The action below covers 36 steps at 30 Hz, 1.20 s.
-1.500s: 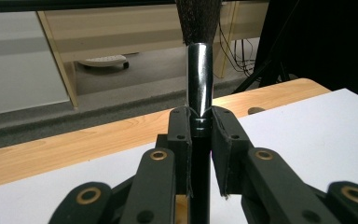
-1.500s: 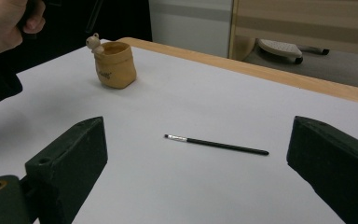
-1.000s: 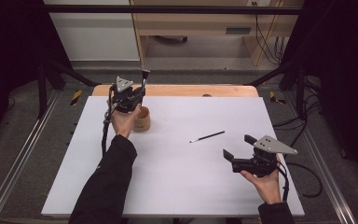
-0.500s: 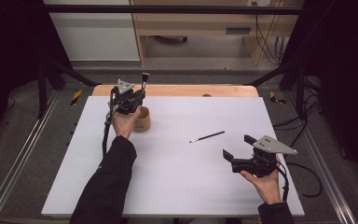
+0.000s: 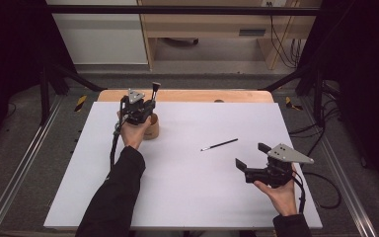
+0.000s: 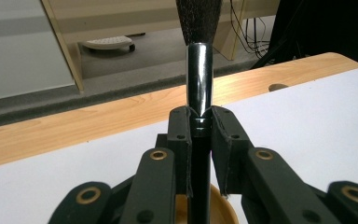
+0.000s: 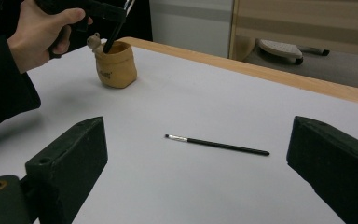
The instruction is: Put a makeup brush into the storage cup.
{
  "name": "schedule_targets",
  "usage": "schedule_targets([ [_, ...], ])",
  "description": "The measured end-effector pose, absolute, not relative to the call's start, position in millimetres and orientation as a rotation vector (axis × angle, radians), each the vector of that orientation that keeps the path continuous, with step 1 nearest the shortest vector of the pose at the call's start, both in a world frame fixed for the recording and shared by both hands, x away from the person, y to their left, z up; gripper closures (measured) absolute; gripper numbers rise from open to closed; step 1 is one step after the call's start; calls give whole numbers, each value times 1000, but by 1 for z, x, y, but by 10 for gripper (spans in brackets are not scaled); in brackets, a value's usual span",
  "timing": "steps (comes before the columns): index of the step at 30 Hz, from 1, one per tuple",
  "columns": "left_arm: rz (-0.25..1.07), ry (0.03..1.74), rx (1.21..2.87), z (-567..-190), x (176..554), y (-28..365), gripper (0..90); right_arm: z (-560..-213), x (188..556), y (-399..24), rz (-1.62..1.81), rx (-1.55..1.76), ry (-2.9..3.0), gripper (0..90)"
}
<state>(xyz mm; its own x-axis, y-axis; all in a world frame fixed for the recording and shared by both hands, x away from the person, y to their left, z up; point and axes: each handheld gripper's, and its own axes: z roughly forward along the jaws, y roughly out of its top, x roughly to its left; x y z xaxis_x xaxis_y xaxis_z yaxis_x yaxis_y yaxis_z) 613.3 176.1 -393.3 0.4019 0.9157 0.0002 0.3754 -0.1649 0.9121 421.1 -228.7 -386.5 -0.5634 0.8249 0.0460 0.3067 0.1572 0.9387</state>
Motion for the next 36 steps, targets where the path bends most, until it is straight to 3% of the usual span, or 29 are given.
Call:
schedule_targets([
  [36,748,1131,1771,-416,610,187,774,-386,421,-226,1402,1068,1959,55],
])
